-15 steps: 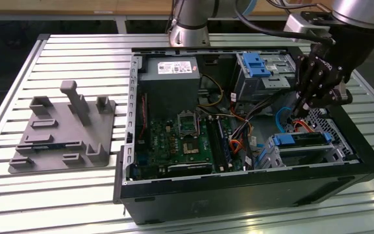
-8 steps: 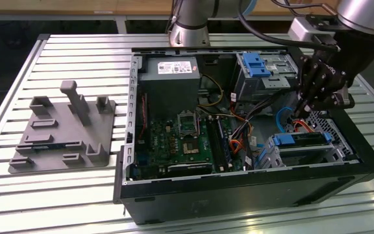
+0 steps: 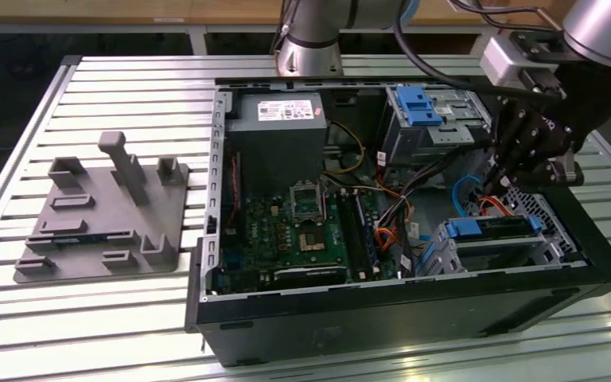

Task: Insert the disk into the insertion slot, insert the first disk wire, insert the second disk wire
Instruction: 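Insert the second disk wire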

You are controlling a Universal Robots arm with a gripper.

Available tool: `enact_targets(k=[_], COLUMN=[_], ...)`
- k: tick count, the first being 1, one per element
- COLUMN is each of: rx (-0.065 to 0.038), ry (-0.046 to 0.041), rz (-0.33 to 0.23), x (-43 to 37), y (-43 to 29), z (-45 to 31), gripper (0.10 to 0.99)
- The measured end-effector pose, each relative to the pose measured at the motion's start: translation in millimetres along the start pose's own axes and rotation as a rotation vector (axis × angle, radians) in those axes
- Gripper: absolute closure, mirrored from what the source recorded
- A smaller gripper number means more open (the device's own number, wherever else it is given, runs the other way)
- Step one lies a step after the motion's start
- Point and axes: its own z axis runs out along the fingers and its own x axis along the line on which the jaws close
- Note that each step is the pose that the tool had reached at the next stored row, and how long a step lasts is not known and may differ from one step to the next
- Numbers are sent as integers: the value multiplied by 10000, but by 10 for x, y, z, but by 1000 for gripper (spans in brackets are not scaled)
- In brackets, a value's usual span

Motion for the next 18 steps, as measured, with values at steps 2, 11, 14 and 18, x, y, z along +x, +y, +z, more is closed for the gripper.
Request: enact_targets(k=[2,11,14,18], rx=[-5,-20,-22,-23], ry=[-109,-488,-556,-586], rz=[-3,-16,-18,-17], x=[40,225,288,327], y=[-4,-17,-20,-24], z=[3,24,31,34], gripper=[925,925,925,925])
